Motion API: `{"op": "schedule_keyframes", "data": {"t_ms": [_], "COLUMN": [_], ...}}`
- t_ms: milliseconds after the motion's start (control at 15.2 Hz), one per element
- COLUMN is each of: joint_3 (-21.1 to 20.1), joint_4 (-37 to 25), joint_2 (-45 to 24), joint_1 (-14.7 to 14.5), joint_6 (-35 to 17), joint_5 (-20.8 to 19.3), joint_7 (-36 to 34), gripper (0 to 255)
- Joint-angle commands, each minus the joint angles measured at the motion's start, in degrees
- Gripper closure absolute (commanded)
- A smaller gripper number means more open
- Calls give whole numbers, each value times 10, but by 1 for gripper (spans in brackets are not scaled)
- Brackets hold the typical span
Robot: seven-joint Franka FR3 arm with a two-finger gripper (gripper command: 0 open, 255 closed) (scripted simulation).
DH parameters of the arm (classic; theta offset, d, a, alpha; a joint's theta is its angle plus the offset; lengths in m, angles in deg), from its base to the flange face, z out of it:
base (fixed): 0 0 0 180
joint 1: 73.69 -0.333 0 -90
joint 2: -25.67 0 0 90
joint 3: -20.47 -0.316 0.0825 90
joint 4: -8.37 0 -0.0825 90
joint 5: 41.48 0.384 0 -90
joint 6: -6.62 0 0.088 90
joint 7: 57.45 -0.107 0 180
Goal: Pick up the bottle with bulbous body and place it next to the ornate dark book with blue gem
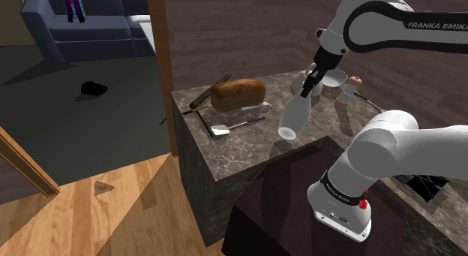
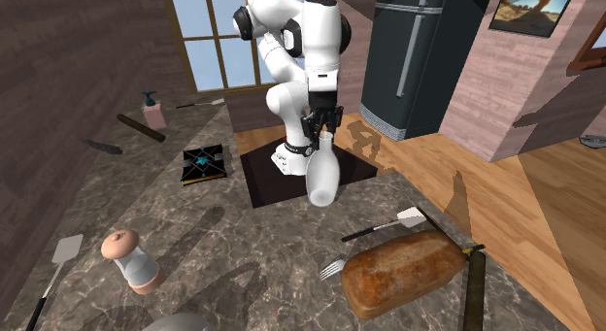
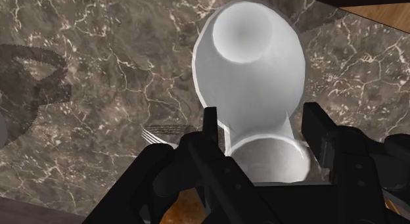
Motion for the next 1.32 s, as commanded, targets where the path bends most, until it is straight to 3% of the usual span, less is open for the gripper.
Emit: {"op": "schedule_keyframes", "data": {"t_ms": [0, 1254], "joint_3": [-4, -31], "joint_4": [-16, -173], "joint_2": [0, -26], "joint_1": [-3, -20], "joint_6": [15, 146], "joint_5": [4, 33], "joint_7": [0, 2], "gripper": [255, 255]}}
